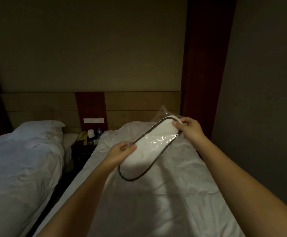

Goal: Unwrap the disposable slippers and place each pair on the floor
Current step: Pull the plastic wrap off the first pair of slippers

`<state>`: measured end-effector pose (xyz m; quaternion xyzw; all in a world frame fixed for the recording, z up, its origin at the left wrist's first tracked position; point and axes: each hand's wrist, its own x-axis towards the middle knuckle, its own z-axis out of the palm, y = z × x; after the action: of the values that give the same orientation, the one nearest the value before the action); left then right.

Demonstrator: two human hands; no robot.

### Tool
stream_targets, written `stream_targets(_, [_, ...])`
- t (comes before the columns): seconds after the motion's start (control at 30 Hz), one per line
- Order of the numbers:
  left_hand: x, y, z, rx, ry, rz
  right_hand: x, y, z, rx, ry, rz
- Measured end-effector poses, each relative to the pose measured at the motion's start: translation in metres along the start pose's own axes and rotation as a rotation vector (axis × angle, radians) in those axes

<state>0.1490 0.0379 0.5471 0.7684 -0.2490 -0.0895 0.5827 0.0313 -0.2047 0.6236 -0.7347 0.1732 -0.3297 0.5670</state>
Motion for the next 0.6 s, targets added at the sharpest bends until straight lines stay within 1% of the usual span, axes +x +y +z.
stream_targets(0.1, [0.001,-0.009,-0.019,-0.038,0.276,-0.066,0.001,0.002,-0.017,0.146,0.125,0.006])
stream_targets(0.13, [0.002,-0.012,-0.023,-0.075,0.318,-0.088,0.001,0.004,-0.022,0.177,0.158,0.028])
stream_targets(0.23, [0.002,-0.012,-0.03,-0.223,0.293,-0.116,-0.001,0.014,-0.029,0.25,0.2,0.124])
stream_targets(0.37, [0.003,-0.015,-0.035,-0.177,0.337,-0.035,-0.004,0.024,-0.029,0.281,0.22,0.166])
stream_targets(0.43, [0.005,-0.022,-0.042,-0.186,0.4,-0.048,-0.004,0.026,-0.031,0.305,0.269,0.171])
stream_targets(0.53, [0.004,-0.047,-0.058,-0.182,0.548,-0.124,-0.002,0.027,-0.039,0.327,0.338,0.159])
stream_targets(0.6, [-0.002,-0.071,-0.066,-0.143,0.568,-0.177,-0.001,0.028,-0.045,0.333,0.366,0.142])
